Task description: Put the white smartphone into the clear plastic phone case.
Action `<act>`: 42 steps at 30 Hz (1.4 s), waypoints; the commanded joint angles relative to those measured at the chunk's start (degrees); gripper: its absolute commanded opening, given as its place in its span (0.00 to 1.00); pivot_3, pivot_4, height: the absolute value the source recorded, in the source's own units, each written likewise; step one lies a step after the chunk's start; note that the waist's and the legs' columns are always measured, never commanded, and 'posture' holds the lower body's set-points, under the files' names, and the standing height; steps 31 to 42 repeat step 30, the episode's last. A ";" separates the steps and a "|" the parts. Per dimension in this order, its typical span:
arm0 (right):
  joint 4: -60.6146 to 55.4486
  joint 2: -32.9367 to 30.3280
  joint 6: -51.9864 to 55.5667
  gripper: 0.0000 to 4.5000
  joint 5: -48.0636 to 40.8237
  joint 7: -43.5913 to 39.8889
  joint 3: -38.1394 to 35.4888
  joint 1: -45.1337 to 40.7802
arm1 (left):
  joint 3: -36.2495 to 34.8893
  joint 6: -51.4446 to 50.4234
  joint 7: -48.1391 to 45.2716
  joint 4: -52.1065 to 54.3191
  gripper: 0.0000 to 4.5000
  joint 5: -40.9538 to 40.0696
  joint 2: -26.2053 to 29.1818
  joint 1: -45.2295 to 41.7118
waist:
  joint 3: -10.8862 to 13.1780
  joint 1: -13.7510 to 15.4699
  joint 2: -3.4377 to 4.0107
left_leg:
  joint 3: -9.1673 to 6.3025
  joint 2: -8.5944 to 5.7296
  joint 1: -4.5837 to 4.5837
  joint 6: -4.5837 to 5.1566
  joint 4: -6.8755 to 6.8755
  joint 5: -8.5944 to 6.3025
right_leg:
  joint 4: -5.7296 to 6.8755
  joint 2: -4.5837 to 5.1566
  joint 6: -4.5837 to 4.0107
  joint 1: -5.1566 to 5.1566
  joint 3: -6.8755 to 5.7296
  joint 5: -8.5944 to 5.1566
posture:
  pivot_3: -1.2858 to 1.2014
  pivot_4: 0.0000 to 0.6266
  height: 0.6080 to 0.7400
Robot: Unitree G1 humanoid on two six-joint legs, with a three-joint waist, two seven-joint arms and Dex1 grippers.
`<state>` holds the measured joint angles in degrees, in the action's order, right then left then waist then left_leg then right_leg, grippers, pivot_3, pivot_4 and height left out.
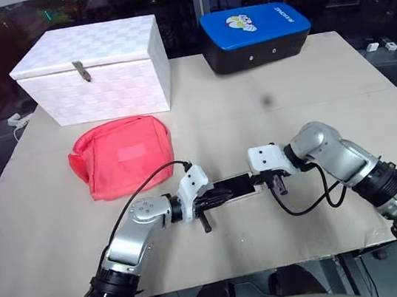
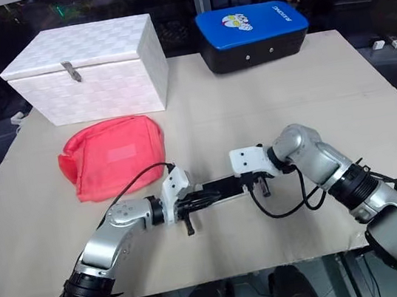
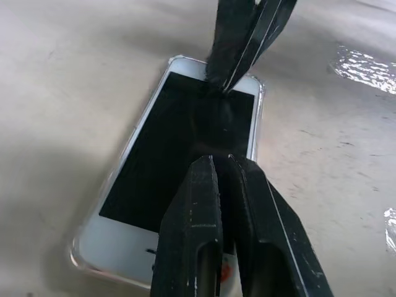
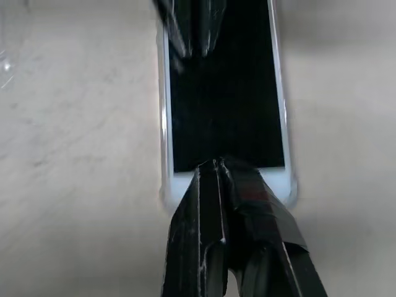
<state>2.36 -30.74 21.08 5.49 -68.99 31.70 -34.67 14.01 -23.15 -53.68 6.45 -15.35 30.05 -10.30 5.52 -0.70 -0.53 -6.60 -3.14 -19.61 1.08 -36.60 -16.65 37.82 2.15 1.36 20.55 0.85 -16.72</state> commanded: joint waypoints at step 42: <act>-47.10 -1.17 4.92 0.99 -23.90 28.02 -50.19 59.79 | -34.44 -0.80 -3.07 22.82 1.00 -21.47 10.18 35.41 | 2.48 0.98 0.54 | 0.00 -0.01 -2.25 -0.35 -0.60 0.21 | 0.20 -0.02 0.03 1.96 -0.03 0.06 | 0.52 0.24 1.00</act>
